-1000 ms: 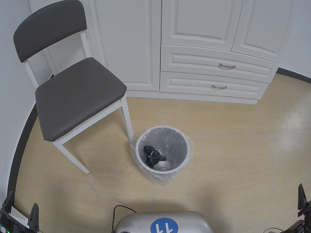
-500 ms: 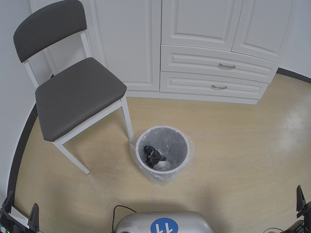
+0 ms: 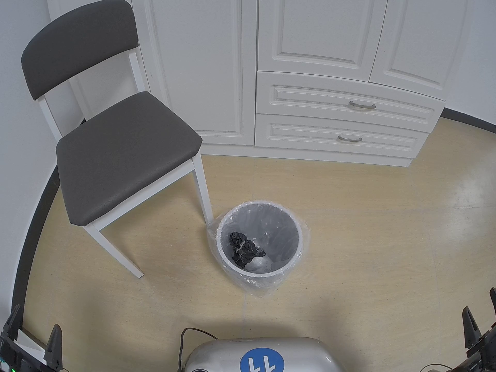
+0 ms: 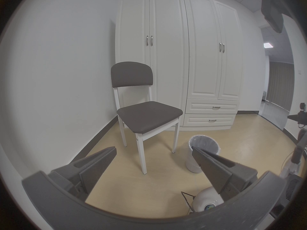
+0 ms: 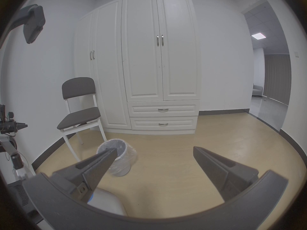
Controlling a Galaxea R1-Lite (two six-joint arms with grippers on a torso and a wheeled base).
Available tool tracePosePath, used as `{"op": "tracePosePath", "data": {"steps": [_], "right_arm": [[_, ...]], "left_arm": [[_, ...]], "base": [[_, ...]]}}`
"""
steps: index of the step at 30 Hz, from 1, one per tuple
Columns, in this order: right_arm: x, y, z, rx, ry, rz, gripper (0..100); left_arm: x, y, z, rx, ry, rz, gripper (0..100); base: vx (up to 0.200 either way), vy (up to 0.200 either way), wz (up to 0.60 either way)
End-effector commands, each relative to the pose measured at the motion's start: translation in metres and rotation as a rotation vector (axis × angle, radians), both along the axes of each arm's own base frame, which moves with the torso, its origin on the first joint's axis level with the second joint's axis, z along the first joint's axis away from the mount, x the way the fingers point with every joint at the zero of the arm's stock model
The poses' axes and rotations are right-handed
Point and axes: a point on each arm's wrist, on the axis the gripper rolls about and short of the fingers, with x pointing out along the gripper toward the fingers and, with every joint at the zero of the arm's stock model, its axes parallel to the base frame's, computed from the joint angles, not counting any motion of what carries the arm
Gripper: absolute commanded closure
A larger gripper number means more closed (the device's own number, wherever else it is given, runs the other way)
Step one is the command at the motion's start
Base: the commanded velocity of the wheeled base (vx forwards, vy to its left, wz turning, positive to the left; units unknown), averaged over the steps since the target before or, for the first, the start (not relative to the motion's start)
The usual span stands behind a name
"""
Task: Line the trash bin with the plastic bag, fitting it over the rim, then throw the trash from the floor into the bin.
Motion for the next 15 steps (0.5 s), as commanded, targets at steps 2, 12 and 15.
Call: {"op": "tracePosePath", "data": {"steps": [2, 12, 15], "right_arm": [[0.0000, -0.0013, -0.0048, -0.001, 0.005, -0.054, 0], [0.0005, -0.0007, -0.0118, -0.039, 0.069, -0.029, 0], [0.0004, -0.0006, -0.0118, -0.038, 0.067, -0.024, 0]], "left_arm": [[0.0001, 0.0000, -0.0052, -0.005, 0.001, -0.001, 0], [0.0001, 0.0000, -0.0052, -0.002, 0.001, -0.001, 0], [0.0001, 0.0000, -0.0052, 0.003, 0.001, -0.001, 0]], "base": [[0.000, 0.000, 0.00], [0.000, 0.000, 0.00], [0.000, 0.000, 0.00]]}}
